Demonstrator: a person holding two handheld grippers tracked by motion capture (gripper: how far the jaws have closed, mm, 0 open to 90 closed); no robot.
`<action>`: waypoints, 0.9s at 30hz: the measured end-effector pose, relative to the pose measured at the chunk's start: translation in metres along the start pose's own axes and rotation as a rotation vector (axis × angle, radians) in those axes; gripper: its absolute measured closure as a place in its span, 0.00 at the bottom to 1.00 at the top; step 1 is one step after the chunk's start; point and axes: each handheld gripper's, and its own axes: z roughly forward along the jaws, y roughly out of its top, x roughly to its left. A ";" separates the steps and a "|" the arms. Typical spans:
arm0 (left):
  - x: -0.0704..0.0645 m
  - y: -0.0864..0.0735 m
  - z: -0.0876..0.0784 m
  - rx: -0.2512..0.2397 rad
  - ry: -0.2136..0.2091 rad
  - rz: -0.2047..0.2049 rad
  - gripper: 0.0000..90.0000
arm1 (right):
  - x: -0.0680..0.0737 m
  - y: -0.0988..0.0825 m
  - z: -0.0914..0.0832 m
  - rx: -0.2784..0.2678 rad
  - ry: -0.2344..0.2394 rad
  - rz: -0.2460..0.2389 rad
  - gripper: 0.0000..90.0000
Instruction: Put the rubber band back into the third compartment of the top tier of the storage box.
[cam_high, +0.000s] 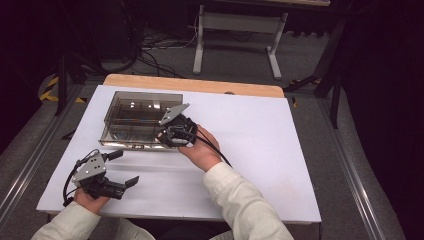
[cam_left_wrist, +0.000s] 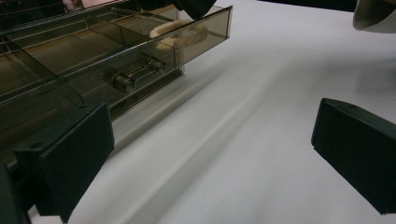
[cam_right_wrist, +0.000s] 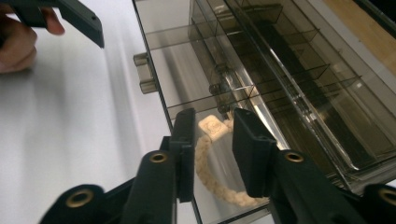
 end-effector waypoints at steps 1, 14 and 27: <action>0.000 0.000 0.000 0.000 0.001 0.000 0.00 | 0.000 0.000 -0.001 -0.007 -0.004 0.002 0.71; 0.000 0.000 -0.001 -0.003 0.006 0.002 0.00 | 0.003 0.001 -0.027 -0.137 -0.035 0.050 0.23; 0.001 0.000 -0.001 -0.003 0.012 -0.001 0.00 | 0.003 -0.005 -0.043 -0.179 -0.049 0.073 0.04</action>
